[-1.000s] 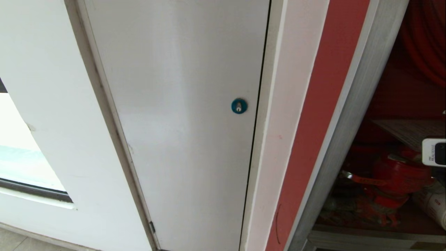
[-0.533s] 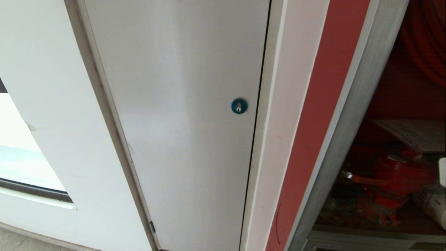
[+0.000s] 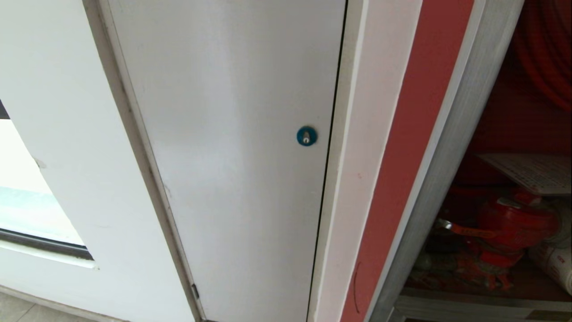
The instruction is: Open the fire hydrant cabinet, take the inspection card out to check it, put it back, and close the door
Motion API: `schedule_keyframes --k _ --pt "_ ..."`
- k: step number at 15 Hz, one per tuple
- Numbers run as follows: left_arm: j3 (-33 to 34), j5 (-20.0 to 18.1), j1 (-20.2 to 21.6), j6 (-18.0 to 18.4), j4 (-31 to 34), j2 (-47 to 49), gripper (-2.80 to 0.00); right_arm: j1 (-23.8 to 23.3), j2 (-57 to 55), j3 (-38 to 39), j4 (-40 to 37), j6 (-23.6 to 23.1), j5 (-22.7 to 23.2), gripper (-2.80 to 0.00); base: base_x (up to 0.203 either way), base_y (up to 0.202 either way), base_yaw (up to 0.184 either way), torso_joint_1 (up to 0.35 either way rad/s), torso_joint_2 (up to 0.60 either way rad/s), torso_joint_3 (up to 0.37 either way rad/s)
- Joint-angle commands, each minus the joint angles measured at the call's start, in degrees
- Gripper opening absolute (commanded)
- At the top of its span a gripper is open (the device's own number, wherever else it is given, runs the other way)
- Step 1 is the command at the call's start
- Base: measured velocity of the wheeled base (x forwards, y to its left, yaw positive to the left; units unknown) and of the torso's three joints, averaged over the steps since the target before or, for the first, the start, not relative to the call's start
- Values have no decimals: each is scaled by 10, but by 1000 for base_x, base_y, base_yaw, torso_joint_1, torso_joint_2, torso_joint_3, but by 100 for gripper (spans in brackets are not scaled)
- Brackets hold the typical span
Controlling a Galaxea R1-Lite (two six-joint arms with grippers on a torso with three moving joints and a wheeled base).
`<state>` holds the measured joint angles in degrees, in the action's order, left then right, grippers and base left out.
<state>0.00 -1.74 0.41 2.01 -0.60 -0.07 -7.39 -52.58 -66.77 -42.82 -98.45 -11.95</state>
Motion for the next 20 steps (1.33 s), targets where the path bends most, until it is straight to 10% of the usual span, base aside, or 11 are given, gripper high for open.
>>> schedule_keyframes --k 1,7,20 --pt "4 0 0 0 0 1 -280 0 4 -53 -93 -5 1 -280 0 0 0 0 0 0" --pt "4 0 0 0 0 1 -280 0 -150 -219 -370 29 92 -280 0 0 0 0 0 0" --pt "4 0 0 0 0 1 -280 1 -376 -368 -359 39 125 -280 0 0 0 0 0 0"
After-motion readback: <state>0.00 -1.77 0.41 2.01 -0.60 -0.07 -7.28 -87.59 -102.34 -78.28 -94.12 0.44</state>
